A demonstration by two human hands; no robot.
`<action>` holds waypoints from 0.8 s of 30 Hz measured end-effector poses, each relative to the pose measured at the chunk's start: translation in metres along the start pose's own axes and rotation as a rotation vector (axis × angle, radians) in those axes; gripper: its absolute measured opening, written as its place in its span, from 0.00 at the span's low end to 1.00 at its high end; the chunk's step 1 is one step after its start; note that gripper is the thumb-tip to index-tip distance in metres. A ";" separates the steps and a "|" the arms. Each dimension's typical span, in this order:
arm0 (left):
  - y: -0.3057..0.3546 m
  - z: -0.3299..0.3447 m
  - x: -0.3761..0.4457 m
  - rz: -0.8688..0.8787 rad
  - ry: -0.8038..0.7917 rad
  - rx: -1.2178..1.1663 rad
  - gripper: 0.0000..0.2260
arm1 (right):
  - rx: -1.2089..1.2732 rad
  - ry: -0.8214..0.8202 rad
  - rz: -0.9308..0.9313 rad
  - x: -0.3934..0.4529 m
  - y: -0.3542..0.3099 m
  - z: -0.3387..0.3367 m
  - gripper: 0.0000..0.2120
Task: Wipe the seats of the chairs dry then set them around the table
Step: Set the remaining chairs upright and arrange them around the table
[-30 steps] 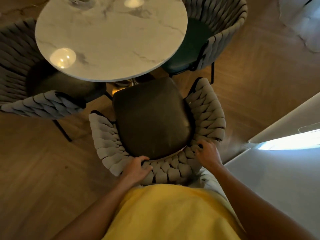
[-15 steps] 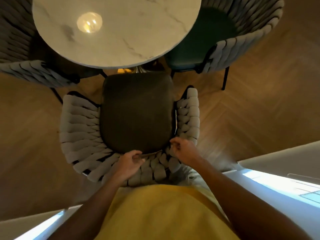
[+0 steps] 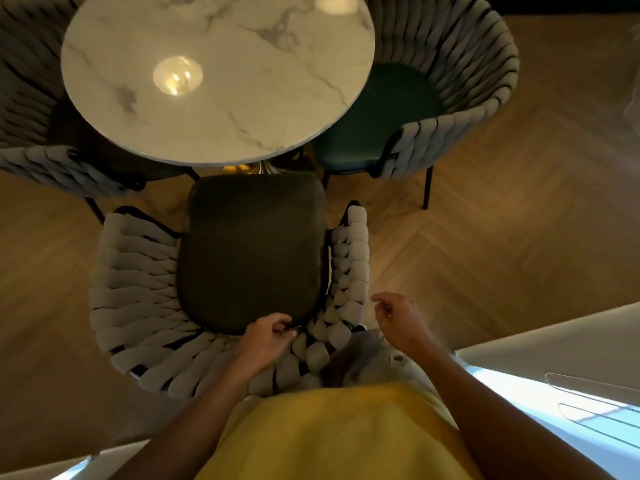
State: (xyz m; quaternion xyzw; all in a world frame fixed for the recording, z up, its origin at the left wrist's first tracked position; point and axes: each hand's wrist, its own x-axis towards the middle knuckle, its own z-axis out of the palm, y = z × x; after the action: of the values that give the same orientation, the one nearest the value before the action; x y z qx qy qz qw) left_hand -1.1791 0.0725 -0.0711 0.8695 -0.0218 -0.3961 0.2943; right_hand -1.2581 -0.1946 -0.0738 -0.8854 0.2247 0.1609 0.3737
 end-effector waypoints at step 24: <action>0.222 0.122 0.057 -0.229 0.350 -0.054 0.26 | -0.280 -0.218 -0.028 0.147 0.194 -0.243 0.13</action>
State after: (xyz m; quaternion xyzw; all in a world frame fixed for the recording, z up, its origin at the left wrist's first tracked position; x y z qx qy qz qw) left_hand -1.1824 -0.1870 -0.0551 0.9137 0.1390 -0.2703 0.2697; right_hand -1.2053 -0.5338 -0.0927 -0.9092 0.1458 0.2802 0.2713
